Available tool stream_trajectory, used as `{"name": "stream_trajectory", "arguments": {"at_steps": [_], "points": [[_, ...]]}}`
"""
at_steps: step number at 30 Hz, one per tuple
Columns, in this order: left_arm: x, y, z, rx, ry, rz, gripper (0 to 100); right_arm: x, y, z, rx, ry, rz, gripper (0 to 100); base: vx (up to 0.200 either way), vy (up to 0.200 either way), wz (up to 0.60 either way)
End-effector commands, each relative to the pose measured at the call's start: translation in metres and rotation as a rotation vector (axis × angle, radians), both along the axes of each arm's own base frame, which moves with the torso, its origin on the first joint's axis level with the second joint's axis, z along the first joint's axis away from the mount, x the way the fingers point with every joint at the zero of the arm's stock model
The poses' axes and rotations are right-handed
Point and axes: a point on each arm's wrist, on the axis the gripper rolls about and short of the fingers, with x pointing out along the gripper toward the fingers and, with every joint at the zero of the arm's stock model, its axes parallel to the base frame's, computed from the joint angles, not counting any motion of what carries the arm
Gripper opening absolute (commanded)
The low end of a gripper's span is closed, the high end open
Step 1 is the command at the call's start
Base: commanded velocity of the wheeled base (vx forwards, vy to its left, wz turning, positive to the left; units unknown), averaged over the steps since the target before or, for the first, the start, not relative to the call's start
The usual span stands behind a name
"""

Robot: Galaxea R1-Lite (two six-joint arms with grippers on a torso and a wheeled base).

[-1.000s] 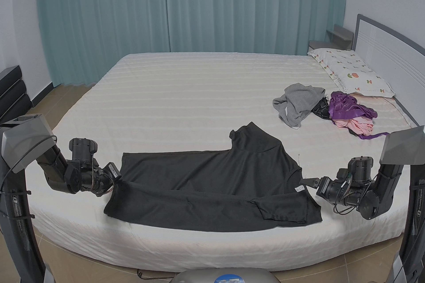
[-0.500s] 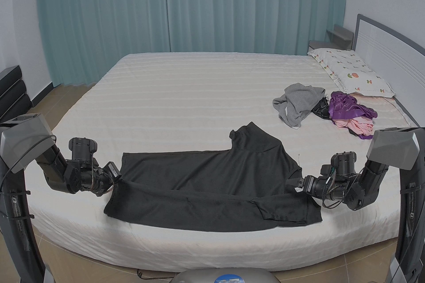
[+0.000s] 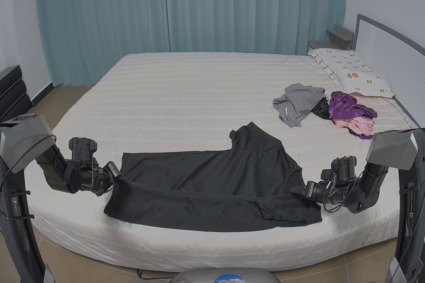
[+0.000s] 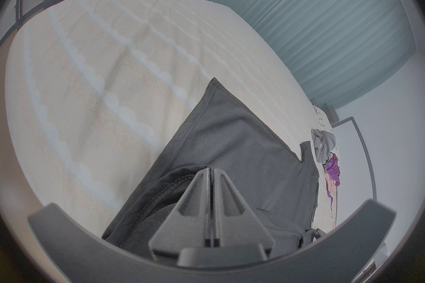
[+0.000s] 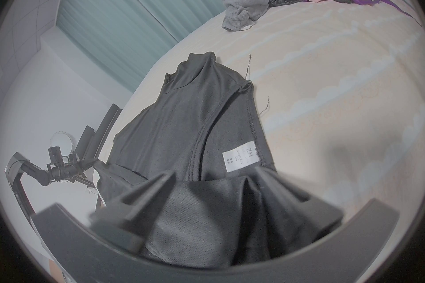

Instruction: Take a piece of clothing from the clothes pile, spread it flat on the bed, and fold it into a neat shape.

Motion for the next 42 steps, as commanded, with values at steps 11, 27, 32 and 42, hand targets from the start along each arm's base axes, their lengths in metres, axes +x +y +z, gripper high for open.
{"name": "stream_trajectory", "arguments": {"at_steps": [11, 27, 32, 42], "points": [[-0.007, 0.002, 0.011, -0.006, -0.013, 0.013, 0, -0.006, -0.008, 0.007, 0.007, 0.000, -0.026, 0, 0.000, 0.000, 0.00], [-0.043, 0.001, 0.034, -0.013, -0.009, 0.027, 0, -0.036, -0.018, 0.036, 0.065, -0.104, -0.080, 0, 0.000, 0.000, 0.00], [-0.057, 0.004, 0.038, 0.009, 0.003, 0.064, 0, -0.047, -0.021, 0.043, 0.081, -0.131, -0.070, 0, 0.000, 0.000, 0.00], [-0.089, 0.014, 0.056, 0.014, -0.015, 0.095, 0, -0.076, -0.024, 0.070, 0.129, -0.183, -0.013, 0, 0.000, 0.000, 0.00]]}}
